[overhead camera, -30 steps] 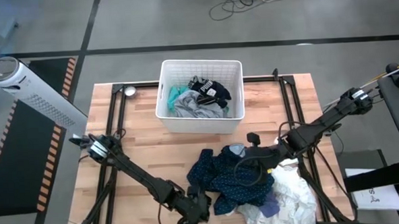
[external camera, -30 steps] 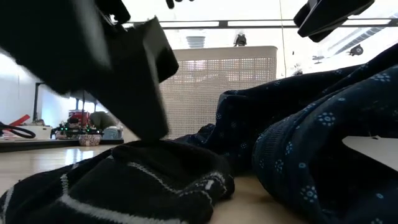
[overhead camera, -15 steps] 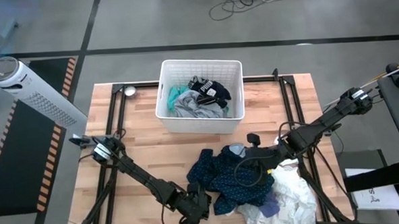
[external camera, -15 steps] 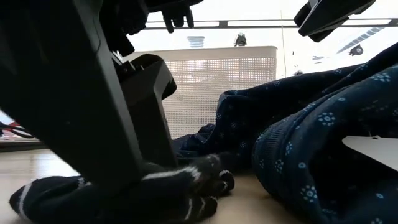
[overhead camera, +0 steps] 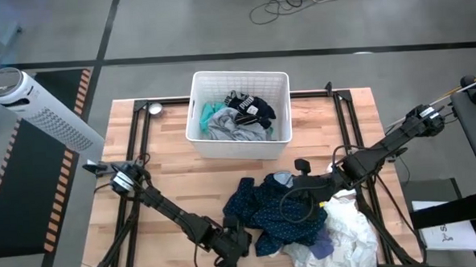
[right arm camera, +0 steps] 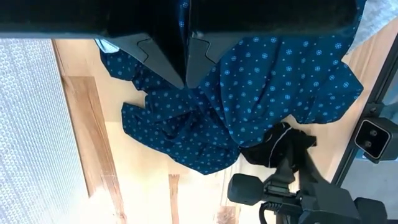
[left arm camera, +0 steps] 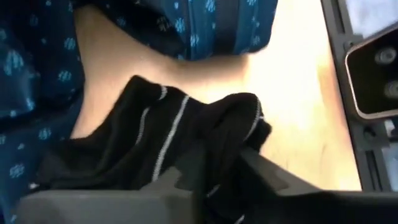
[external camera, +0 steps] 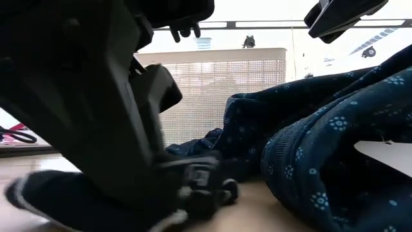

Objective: Sort clothes
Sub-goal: Put the black sock into the laundry organizer

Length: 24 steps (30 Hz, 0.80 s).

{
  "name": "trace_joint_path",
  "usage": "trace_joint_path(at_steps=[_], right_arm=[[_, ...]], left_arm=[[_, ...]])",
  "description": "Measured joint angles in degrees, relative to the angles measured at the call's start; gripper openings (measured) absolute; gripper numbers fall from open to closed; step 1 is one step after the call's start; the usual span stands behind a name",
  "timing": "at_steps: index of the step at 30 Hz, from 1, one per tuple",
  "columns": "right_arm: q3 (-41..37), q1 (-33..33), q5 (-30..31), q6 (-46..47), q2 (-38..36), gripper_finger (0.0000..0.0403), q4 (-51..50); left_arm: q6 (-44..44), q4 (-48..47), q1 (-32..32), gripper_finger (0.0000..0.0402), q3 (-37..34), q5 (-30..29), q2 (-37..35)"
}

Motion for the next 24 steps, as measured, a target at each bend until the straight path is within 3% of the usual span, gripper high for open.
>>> trace_joint_path(at_steps=[3,11,17,24], right_arm=[[0.00,0.00,0.01,0.06,0.00,0.0000,0.01],[0.00,0.00,0.37,0.04,0.00,0.0000,0.02],[-0.02,0.00,1.36,0.60,0.00,0.0000,0.56],[-0.02,0.00,1.42,-0.71,0.00,0.0000,1.77]], left_arm=[[-0.06,-1.67,-0.06,0.0011,-0.10,1.26,-0.87],[2.92,-13.84,-0.42,0.0006,3.66,3.40,-6.00],[5.86,-24.81,-0.41,0.0005,10.76,-2.47,-9.92],[13.38,-27.46,-0.12,0.0005,14.62,-12.77,-16.95]])
